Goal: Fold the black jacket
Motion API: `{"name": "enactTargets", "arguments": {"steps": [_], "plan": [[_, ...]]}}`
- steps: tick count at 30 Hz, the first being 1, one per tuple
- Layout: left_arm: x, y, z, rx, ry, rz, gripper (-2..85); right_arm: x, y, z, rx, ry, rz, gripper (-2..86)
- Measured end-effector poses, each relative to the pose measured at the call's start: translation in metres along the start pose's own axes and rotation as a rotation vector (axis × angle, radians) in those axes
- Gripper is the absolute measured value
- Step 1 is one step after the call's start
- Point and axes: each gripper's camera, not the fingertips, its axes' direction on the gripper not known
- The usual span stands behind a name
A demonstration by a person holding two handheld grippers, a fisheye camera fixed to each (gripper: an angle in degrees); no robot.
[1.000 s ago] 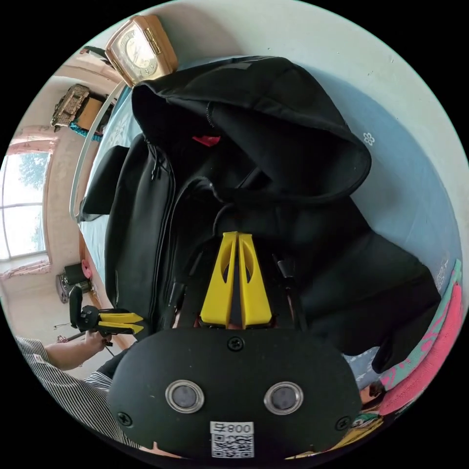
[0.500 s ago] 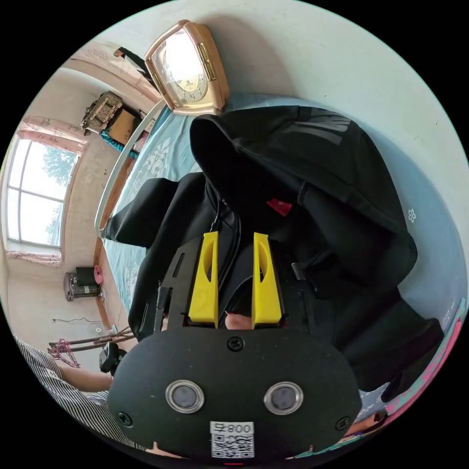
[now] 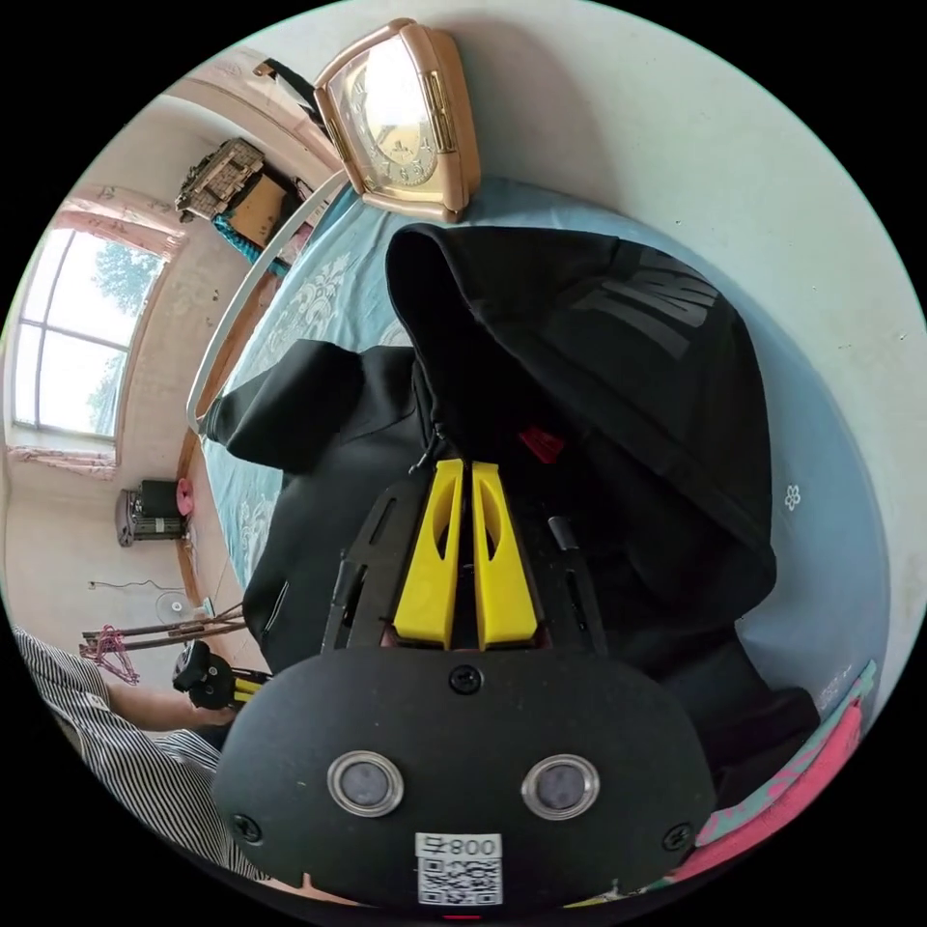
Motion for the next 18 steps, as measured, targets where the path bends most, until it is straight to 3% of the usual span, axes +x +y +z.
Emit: {"name": "enactTargets", "arguments": {"steps": [18], "plan": [[0.002,-0.026,0.034,-0.024,0.066,-0.061,1.5,0.070,0.025,-0.012,-0.122,0.020,0.115,2.6]]}}
